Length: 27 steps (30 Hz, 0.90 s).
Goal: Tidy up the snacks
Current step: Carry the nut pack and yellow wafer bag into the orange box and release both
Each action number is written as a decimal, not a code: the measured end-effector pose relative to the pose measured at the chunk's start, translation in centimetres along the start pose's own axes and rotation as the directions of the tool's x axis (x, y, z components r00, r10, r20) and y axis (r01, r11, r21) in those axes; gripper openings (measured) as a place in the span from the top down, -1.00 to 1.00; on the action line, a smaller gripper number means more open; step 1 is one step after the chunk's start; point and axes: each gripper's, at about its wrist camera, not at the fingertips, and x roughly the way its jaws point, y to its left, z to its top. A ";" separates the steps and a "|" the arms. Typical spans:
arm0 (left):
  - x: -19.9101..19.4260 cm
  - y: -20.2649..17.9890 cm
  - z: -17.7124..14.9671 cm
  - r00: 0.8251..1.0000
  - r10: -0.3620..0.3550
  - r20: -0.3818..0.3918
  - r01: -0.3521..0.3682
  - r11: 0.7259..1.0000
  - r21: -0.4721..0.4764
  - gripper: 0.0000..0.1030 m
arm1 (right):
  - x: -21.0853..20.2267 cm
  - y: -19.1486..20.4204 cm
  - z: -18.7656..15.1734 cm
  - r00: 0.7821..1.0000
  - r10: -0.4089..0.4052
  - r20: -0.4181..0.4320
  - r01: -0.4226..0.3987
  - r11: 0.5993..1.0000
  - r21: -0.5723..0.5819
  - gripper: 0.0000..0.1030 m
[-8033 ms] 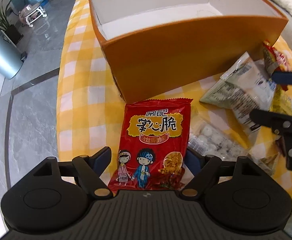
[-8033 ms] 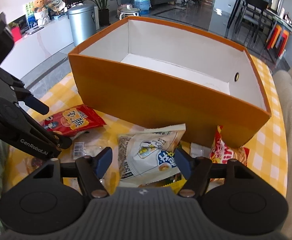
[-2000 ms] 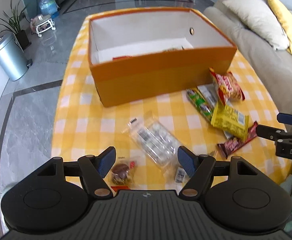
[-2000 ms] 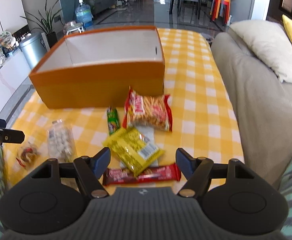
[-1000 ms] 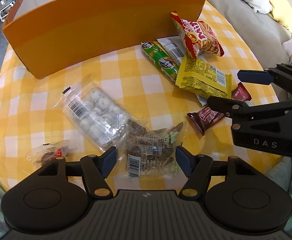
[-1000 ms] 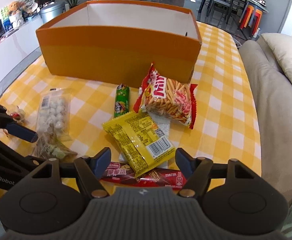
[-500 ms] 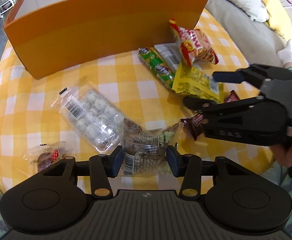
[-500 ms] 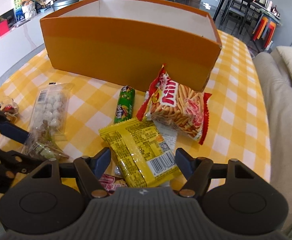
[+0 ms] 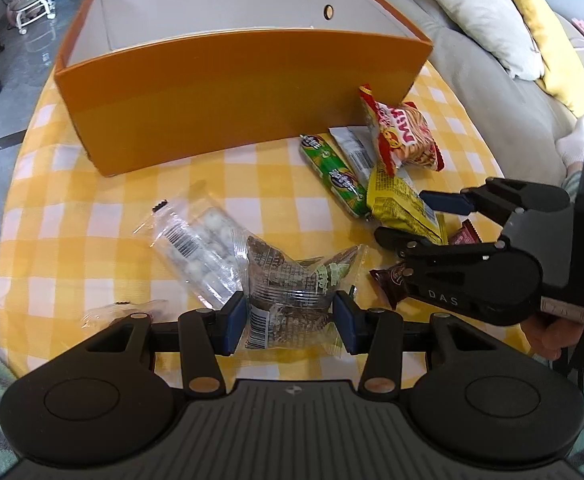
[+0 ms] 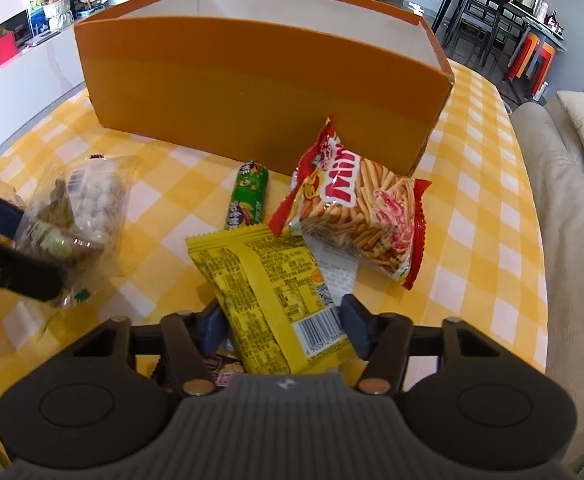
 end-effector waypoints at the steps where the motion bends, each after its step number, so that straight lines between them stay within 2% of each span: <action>1: -0.1 0.0 0.0 1.000 0.000 0.002 0.000 1.000 -0.005 -0.03 | -0.1 0.1 0.0 1.000 -0.001 0.004 0.001 1.000 -0.005 0.03; 3: -0.5 0.1 -0.1 1.000 0.000 0.009 0.000 1.000 -0.008 -0.03 | -0.5 0.5 0.0 1.000 -0.005 0.011 0.006 1.000 -0.019 0.26; 5: -0.7 0.1 -0.1 1.000 0.003 0.019 -0.003 1.000 -0.013 -0.02 | -0.9 0.7 0.2 1.000 0.000 0.015 0.001 1.000 -0.018 0.84; 8: -1.3 0.4 -0.1 0.999 0.008 0.032 -0.007 1.000 -0.023 -0.03 | -1.2 0.8 0.3 1.000 0.020 0.010 -0.020 1.000 0.002 0.85; 12: -2.0 0.9 0.0 0.999 0.016 0.048 -0.014 0.999 -0.036 -0.03 | -1.8 1.2 0.2 1.000 0.006 0.014 -0.006 1.000 -0.001 0.86; 18: -3.0 1.5 0.7 0.997 0.038 0.070 -0.035 0.998 -0.048 -0.03 | -4.5 1.5 0.9 0.998 0.031 0.060 -0.034 0.998 0.045 0.86; 27: -5.4 1.5 2.9 0.990 0.050 0.134 -0.048 0.999 -0.017 -0.03 | -9.1 0.8 2.3 0.985 0.056 0.163 -0.078 0.988 0.131 0.86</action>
